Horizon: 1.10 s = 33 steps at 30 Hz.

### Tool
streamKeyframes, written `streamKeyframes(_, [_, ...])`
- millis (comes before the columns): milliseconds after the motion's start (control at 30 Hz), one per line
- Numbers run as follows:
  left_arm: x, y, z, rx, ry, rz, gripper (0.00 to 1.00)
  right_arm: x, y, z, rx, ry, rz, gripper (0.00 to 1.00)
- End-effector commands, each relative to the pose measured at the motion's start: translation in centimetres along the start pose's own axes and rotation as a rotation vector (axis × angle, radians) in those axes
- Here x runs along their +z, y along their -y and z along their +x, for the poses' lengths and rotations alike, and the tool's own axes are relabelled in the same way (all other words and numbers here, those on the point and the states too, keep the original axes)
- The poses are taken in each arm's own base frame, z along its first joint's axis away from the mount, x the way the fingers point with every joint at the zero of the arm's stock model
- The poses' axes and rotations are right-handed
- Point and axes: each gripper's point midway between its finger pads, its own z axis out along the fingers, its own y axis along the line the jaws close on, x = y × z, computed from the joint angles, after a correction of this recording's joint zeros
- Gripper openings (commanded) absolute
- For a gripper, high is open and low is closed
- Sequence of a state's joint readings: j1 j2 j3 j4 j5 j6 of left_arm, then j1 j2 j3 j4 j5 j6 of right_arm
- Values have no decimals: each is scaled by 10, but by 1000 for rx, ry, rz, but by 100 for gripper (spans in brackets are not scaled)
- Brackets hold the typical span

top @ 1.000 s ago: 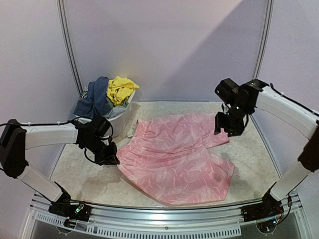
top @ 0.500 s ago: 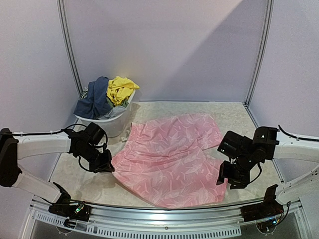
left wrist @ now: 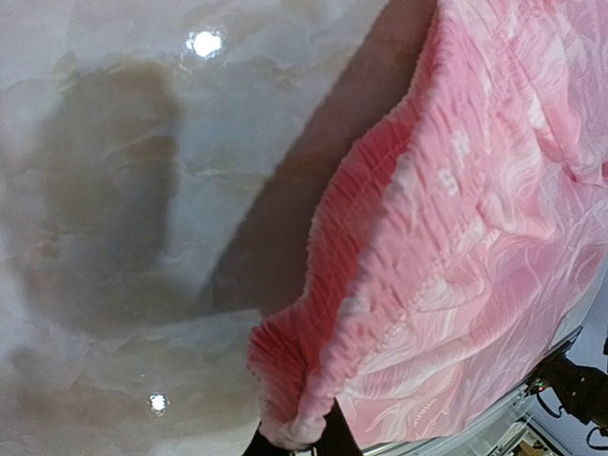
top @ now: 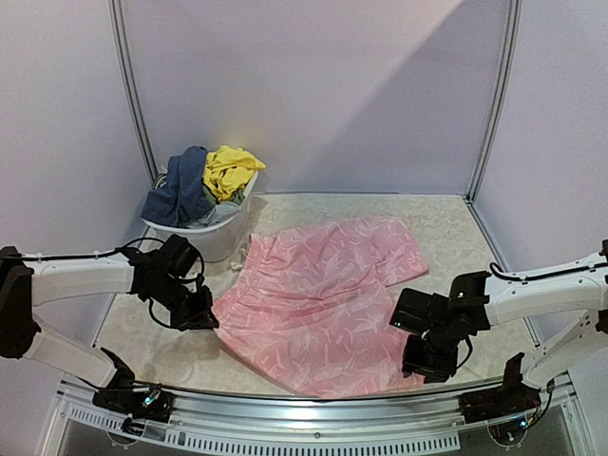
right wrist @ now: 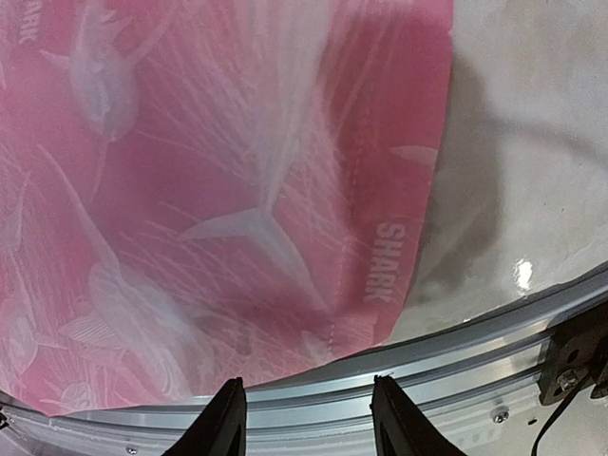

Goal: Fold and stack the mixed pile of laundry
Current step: Pick up the flattened shorts from the center of the board.

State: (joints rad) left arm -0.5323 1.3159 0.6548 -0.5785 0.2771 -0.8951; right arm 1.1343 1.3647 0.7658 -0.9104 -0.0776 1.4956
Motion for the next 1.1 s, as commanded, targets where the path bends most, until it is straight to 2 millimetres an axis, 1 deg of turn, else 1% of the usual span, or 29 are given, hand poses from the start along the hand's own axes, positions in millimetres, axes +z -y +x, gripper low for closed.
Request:
streamKeyframes(0, [-1, 1, 5, 6, -5, 11, 0, 13, 10, -4, 31, 33, 13, 45])
streamKeyframes(67, [-1, 0, 5, 7, -4, 5, 0, 18, 11, -5, 40, 35, 7, 44])
streamKeyframes(200, [-2, 0, 5, 7, -5, 2, 0, 23, 7, -9, 37, 57, -19, 42])
streamKeyframes(333, [-1, -1, 4, 7, -8, -4, 0, 23, 7, -15, 50, 75, -36, 35])
streamKeyframes(400, [0, -1, 4, 6, -10, -6, 0, 21, 9, -22, 54, 112, -35, 32])
streamKeyframes(500, [0, -1, 4, 6, -9, -7, 0, 21, 11, -25, 55, 123, -35, 24])
streamKeyframes(600, [-1, -1, 4, 6, -9, -8, 0, 18, 11, -27, 52, 130, -29, 11])
streamKeyframes(667, [-4, 0, 4, 9, -9, -11, 0, 10, 13, -30, 48, 149, -11, 1])
streamKeyframes(700, [-7, 0, 4, 11, -6, -12, 0, 5, 15, -31, 44, 161, 2, 0])
streamKeyframes(733, [-10, 0, 4, 11, -3, -16, 0, -5, 12, -33, 42, 175, -4, 0])
streamKeyframes(833, [-23, 2, 5, 17, 8, -17, 0, -28, 14, -37, 43, 202, 5, 0])
streamKeyframes(900, [-32, 2, 8, 20, 14, -16, 0, -43, 14, -39, 45, 220, 6, 0])
streamKeyframes(1067, [-57, 6, 18, 1, 8, 6, 0, -81, 7, -41, 49, 249, -39, 0])
